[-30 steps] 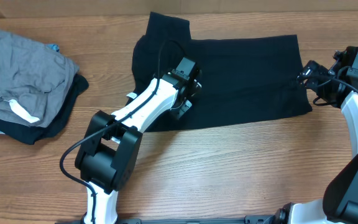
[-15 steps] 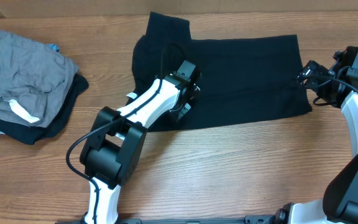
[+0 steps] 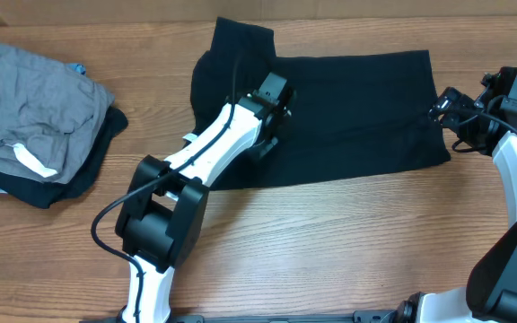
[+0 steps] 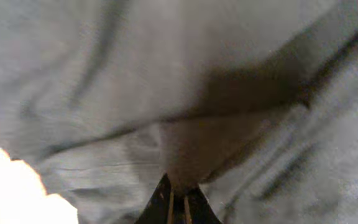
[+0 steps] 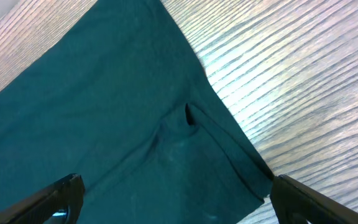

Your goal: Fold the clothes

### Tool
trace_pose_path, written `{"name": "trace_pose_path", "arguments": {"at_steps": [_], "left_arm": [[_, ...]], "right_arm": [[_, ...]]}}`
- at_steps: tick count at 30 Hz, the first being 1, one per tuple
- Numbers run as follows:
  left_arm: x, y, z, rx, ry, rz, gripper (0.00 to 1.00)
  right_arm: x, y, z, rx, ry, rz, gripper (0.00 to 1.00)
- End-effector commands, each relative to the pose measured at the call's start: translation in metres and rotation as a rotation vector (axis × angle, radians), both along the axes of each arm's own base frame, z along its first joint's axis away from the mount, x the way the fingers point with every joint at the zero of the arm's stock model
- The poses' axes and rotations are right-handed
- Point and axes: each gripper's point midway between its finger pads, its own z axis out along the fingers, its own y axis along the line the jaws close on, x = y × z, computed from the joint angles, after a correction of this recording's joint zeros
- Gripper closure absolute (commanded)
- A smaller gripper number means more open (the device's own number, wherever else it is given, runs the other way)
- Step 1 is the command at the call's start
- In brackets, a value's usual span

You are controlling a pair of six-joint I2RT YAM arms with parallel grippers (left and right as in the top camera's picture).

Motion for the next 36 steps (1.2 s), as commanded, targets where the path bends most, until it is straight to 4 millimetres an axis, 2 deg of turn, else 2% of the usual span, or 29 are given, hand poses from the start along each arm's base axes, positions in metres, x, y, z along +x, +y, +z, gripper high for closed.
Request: {"name": "trace_pose_path", "arguments": {"at_steps": [1, 5, 7, 8, 11, 14, 15, 16, 19, 21, 23, 24, 25, 27, 31, 33, 36], "left_arm": [[0.022, -0.002, 0.014, 0.012, -0.092, 0.008, 0.92], [0.034, -0.009, 0.017, -0.021, -0.143, 0.011, 0.89], [0.04, -0.013, 0.018, -0.04, -0.173, 0.012, 0.81], [0.044, -0.015, 0.019, -0.049, -0.188, 0.013, 0.58], [0.049, -0.016, 0.016, -0.056, -0.203, 0.017, 0.35], [0.058, -0.011, 0.019, -0.063, -0.232, 0.038, 0.25], [0.063, -0.006, 0.022, -0.061, -0.259, 0.077, 0.19], [0.067, -0.002, 0.024, -0.062, -0.28, 0.113, 0.17], [0.067, 0.004, 0.032, -0.098, -0.28, 0.205, 0.18], [0.06, 0.005, 0.037, -0.12, -0.253, 0.253, 0.28], [0.046, -0.002, 0.032, -0.175, -0.17, 0.272, 0.61], [0.039, -0.006, 0.028, -0.201, -0.124, 0.266, 0.69], [0.028, -0.012, 0.023, -0.238, -0.055, 0.257, 0.73], [0.017, -0.01, 0.016, -0.255, 0.015, 0.265, 0.73], [0.012, 0.006, 0.004, -0.242, 0.041, 0.34, 0.72], [0.012, 0.022, -0.002, -0.227, 0.043, 0.412, 0.69], [0.004, 0.047, -0.006, -0.218, 0.092, 0.544, 0.71]], "right_arm": [[0.0, 0.0, 0.009, -0.007, -0.024, 0.0, 0.0], [0.0, 0.0, 0.009, -0.007, -0.024, 0.0, 0.0], [0.0, 0.0, 0.009, -0.007, -0.024, 0.0, 0.0], [0.0, 0.0, 0.009, -0.007, -0.024, 0.0, 0.0], [0.0, 0.0, 0.009, -0.007, -0.024, 0.0, 0.0], [0.0, 0.0, 0.009, -0.007, -0.024, 0.0, 0.0], [0.0, 0.0, 0.009, -0.007, -0.024, 0.0, 0.0], [0.0, 0.0, 0.009, -0.007, -0.024, 0.0, 0.0], [0.0, 0.0, 0.009, -0.007, -0.024, 0.0, 0.0], [0.0, 0.0, 0.009, -0.007, -0.024, 0.0, 0.0], [0.0, 0.0, 0.009, -0.007, -0.024, 0.0, 0.0], [0.0, 0.0, 0.009, -0.007, -0.024, 0.0, 0.0], [0.0, 0.0, 0.009, -0.007, -0.024, 0.0, 0.0], [0.0, 0.0, 0.009, -0.007, -0.024, 0.0, 0.0], [0.0, 0.0, 0.009, -0.007, -0.024, 0.0, 0.0], [0.0, 0.0, 0.009, -0.007, -0.024, 0.0, 0.0], [0.0, 0.0, 0.009, -0.007, -0.024, 0.0, 0.0]]}}
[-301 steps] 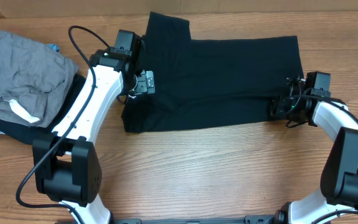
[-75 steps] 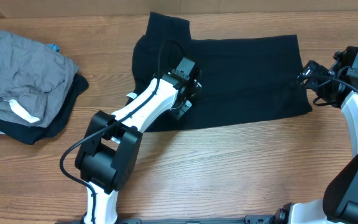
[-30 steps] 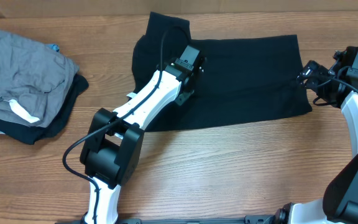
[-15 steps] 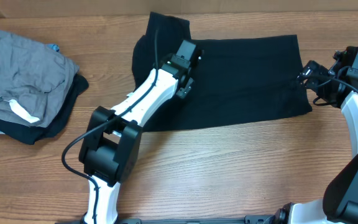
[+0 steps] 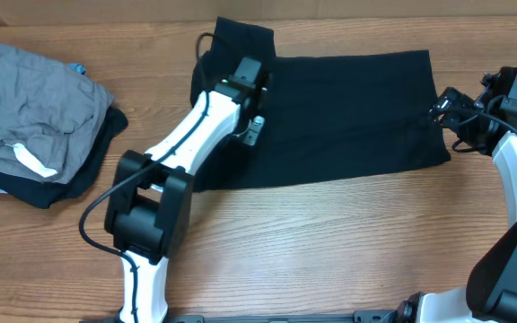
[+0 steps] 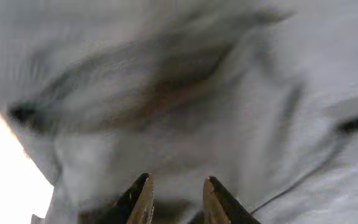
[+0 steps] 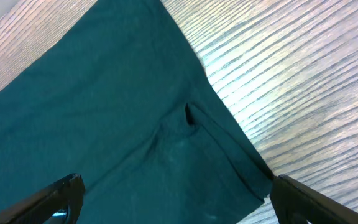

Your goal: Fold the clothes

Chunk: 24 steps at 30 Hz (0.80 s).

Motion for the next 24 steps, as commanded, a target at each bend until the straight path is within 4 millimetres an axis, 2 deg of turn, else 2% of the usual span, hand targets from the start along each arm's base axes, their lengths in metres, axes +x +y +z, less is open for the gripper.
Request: {"name": "trace_pose_path", "arguments": {"at_steps": [1, 8, 12, 16, 18, 20, 22, 24], "left_arm": [[-0.015, 0.029, -0.007, -0.025, 0.098, 0.165, 0.71], [-0.028, 0.051, -0.008, -0.035, 0.187, 0.2, 0.66], [-0.023, 0.066, -0.008, -0.033, 0.183, 0.237, 0.64], [-0.018, 0.095, -0.007, 0.035, 0.161, 0.285, 0.66], [-0.016, 0.104, -0.007, 0.039, 0.157, 0.306, 0.75], [-0.012, 0.107, -0.003, 0.014, 0.152, 0.325, 0.91], [-0.006, 0.107, 0.007, 0.003, 0.132, 0.332, 0.96], [0.0, 0.106, 0.021, -0.009, 0.106, 0.348, 0.96]], "right_arm": [[0.0, 0.001, 0.009, -0.006, -0.024, 0.001, 0.0], [0.0, 0.001, 0.009, -0.006, -0.024, 0.001, 0.0], [0.0, 0.001, 0.009, -0.006, -0.024, 0.001, 0.0], [0.0, 0.001, 0.009, -0.006, -0.024, 0.001, 0.0], [0.0, 0.001, 0.009, -0.006, -0.024, 0.001, 0.0], [0.0, 0.001, 0.009, -0.006, -0.024, 0.001, 0.0], [0.0, 0.001, 0.009, -0.006, -0.024, 0.001, 0.0], [0.0, 0.001, 0.009, -0.006, -0.024, 0.001, 0.0]]}}
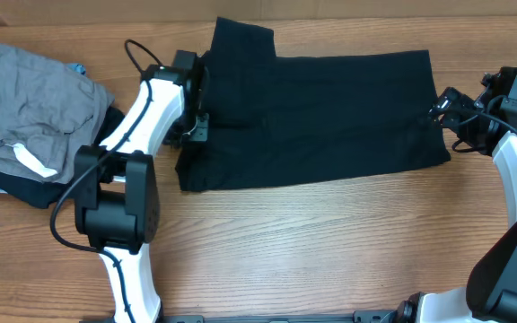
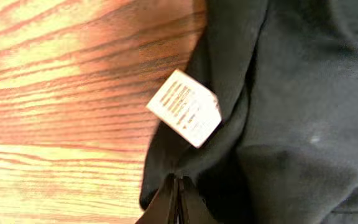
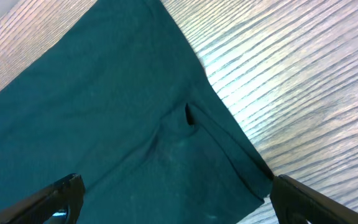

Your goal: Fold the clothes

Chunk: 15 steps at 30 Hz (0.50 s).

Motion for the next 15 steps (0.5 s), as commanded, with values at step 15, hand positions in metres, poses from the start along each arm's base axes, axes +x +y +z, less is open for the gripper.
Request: {"name": "trace_pose_path", "arguments": {"at_steps": [15], "left_arm": [[-0.023, -0.058, 0.023, -0.34, 0.068, -0.053, 0.96]], "right_arm": [[0.0, 0.001, 0.009, -0.007, -0.024, 0.001, 0.0]]}}
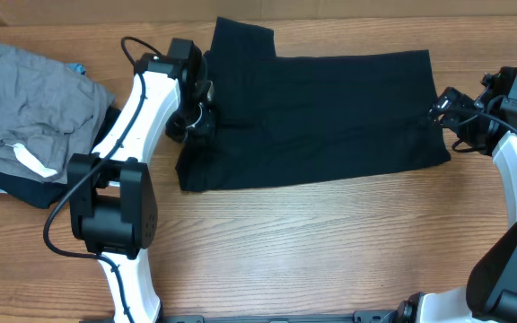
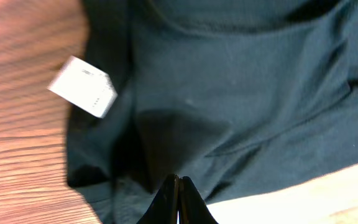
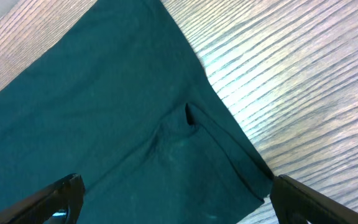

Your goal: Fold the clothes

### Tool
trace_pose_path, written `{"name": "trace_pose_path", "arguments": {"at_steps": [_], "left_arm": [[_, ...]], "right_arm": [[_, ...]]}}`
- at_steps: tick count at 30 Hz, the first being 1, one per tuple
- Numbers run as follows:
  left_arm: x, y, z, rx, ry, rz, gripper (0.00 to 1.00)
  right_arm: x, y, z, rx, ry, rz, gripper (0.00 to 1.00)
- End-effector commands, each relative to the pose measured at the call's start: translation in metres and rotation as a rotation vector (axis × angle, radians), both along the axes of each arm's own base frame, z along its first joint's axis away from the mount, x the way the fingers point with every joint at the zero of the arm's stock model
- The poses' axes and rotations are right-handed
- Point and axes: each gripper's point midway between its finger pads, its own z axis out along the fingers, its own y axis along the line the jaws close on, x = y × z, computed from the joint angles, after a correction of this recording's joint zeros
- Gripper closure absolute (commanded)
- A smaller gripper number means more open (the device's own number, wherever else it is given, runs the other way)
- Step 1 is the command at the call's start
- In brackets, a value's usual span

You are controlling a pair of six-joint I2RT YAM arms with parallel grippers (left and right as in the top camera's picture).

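Observation:
A black garment (image 1: 330,117) lies spread flat across the middle of the wooden table (image 1: 330,242), one sleeve (image 1: 240,40) pointing to the far edge. My left gripper (image 1: 197,118) is at the garment's left edge. In the left wrist view its fingertips (image 2: 178,186) are pressed together over dark cloth (image 2: 241,93), a white label (image 2: 82,94) to their upper left. Whether any fabric is pinched cannot be told. My right gripper (image 1: 442,109) hovers at the garment's right edge. Its fingers stand wide apart (image 3: 176,202) over the cloth's corner (image 3: 104,124), holding nothing.
A pile of grey and dark clothes (image 1: 34,117) sits at the table's left end, a bit of light blue under it. Bare wood shows in front of the garment and to the right of its corner (image 3: 303,93).
My shut left gripper has shifted slightly right and turned, from the garment's very edge to just inside it. The label now shows further left. The right arm has not moved.
My left gripper was shut over the garment's middle-left part. Then it was open, further toward the left side. Then it was shut at the left edge beside the label, with the lower-left corner further left. The right gripper stayed open at the right edge throughout.

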Motion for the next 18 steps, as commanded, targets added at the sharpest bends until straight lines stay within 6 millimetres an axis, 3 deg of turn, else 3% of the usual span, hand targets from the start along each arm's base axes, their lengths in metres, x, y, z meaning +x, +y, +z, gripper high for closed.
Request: {"name": "trace_pose_path", "arguments": {"at_steps": [1, 6, 8, 13, 18], "left_arm": [[-0.018, -0.011, -0.015, -0.06, 0.039, -0.034, 0.96], [-0.027, -0.005, -0.044, -0.038, 0.042, -0.032, 0.96], [-0.026, 0.006, -0.051, 0.026, 0.029, -0.031, 0.96], [-0.015, 0.039, -0.053, 0.22, -0.018, 0.038, 0.96], [-0.014, 0.044, -0.053, 0.248, -0.021, 0.048, 0.93]], "right_arm": [[0.0, 0.0, 0.009, -0.007, -0.024, 0.0, 0.0], [0.0, 0.0, 0.009, -0.007, -0.024, 0.0, 0.0], [0.0, 0.0, 0.009, -0.007, -0.024, 0.0, 0.0], [0.0, 0.0, 0.009, -0.007, -0.024, 0.0, 0.0], [0.0, 0.0, 0.009, -0.007, -0.024, 0.0, 0.0]]}}
